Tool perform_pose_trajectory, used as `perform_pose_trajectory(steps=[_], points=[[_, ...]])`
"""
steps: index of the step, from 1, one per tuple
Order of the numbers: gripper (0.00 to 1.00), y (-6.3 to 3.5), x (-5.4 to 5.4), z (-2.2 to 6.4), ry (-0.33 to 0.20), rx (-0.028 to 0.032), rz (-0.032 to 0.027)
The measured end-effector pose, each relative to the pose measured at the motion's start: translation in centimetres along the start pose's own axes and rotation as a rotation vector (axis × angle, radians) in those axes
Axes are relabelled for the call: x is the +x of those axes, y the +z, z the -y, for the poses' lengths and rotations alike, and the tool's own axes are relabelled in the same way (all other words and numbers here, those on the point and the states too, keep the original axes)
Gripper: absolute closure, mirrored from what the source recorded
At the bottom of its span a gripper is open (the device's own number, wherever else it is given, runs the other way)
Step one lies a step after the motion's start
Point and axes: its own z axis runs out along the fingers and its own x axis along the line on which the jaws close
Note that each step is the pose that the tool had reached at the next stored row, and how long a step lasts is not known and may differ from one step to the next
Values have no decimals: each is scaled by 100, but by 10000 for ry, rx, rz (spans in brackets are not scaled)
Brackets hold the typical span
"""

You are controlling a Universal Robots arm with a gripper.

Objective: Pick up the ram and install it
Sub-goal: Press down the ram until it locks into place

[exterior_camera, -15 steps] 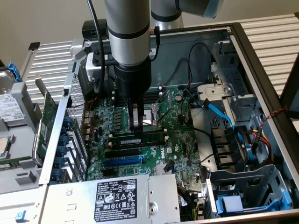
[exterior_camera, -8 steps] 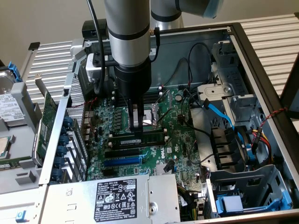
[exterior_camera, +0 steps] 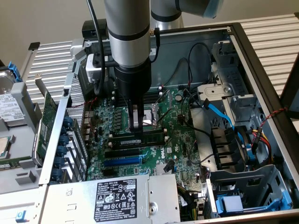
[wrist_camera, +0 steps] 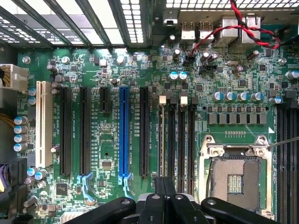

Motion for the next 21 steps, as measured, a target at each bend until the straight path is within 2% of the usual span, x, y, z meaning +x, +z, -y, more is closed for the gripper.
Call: perform_pose_trajectory(steps=[14, 21], points=[[89, 25, 3, -15, -1, 3, 59], [89, 30, 3, -16, -2, 6, 69]])
